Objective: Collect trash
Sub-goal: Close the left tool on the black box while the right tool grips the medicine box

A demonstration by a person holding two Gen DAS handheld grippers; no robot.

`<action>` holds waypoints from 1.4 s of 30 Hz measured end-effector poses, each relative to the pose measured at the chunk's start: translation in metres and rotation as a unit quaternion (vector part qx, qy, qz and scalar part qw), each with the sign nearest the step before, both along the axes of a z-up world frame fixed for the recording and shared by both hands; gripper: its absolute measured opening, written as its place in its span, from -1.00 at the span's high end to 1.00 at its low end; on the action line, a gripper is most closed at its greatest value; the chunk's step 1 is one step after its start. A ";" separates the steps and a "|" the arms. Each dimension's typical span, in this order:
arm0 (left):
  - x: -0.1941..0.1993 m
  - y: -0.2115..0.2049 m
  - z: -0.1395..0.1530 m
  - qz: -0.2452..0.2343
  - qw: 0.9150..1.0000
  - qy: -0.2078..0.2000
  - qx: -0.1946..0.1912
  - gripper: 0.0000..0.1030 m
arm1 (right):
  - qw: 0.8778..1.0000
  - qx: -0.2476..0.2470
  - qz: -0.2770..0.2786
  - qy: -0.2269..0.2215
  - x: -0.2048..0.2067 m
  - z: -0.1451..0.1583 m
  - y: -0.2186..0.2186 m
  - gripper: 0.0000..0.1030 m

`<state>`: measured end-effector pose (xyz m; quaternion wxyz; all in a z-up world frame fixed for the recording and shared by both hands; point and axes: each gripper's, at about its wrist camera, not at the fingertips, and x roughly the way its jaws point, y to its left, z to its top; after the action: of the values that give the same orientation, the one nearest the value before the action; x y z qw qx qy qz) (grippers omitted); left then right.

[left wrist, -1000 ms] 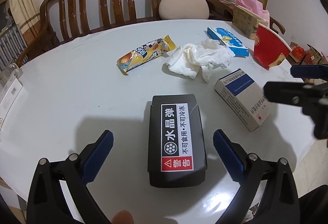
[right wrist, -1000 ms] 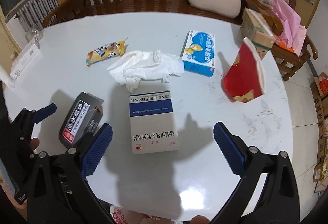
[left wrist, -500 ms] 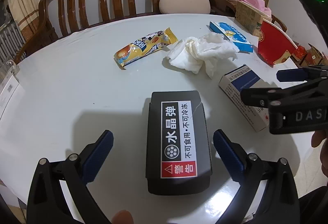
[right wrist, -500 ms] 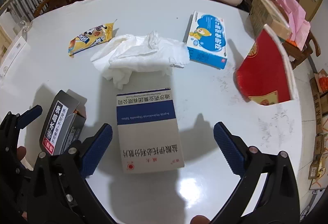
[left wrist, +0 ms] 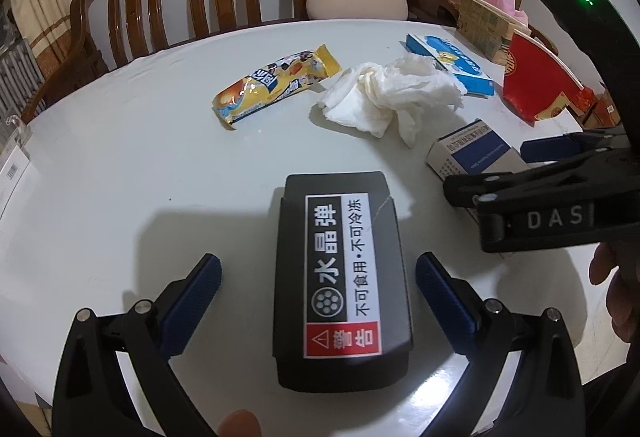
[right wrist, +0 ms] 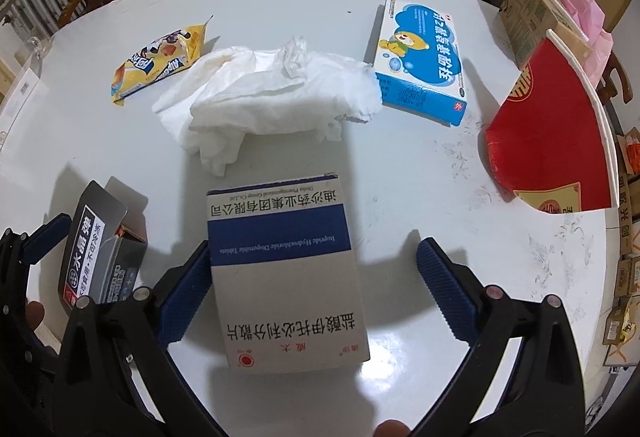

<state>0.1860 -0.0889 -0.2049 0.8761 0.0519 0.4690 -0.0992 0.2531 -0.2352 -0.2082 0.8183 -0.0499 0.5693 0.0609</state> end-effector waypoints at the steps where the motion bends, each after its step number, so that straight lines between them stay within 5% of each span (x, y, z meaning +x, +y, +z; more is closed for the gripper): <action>1: 0.000 -0.001 0.000 0.001 1.000 0.000 -0.002 -0.85 | 1.000 0.000 0.002 0.001 0.001 0.000 0.000 -0.87; 9: 0.000 -0.003 0.000 0.001 1.000 -0.001 -0.004 -0.81 | 1.000 -0.001 0.010 -0.004 -0.001 0.000 0.004 -0.87; 13: -0.003 -0.004 0.003 -0.001 1.000 -0.005 -0.006 -0.55 | 1.000 0.001 0.016 -0.011 -0.007 0.001 0.005 -0.80; 18: -0.005 -0.005 0.005 -0.002 1.000 -0.007 -0.008 -0.32 | 0.999 0.002 0.031 -0.016 -0.015 0.007 0.012 -0.41; 21: -0.006 -0.006 0.007 -0.005 1.000 -0.008 -0.008 0.00 | 0.999 0.001 0.032 -0.020 -0.017 0.009 0.016 -0.17; 42: -0.015 0.004 0.019 -0.011 0.999 -0.017 -0.030 0.01 | 0.999 0.002 0.008 -0.033 -0.021 0.019 0.020 -0.14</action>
<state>0.1707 -0.0851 -0.1859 0.8837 0.0330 0.4506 -0.1221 0.2322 -0.2150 -0.1888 0.8362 -0.0543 0.5416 0.0670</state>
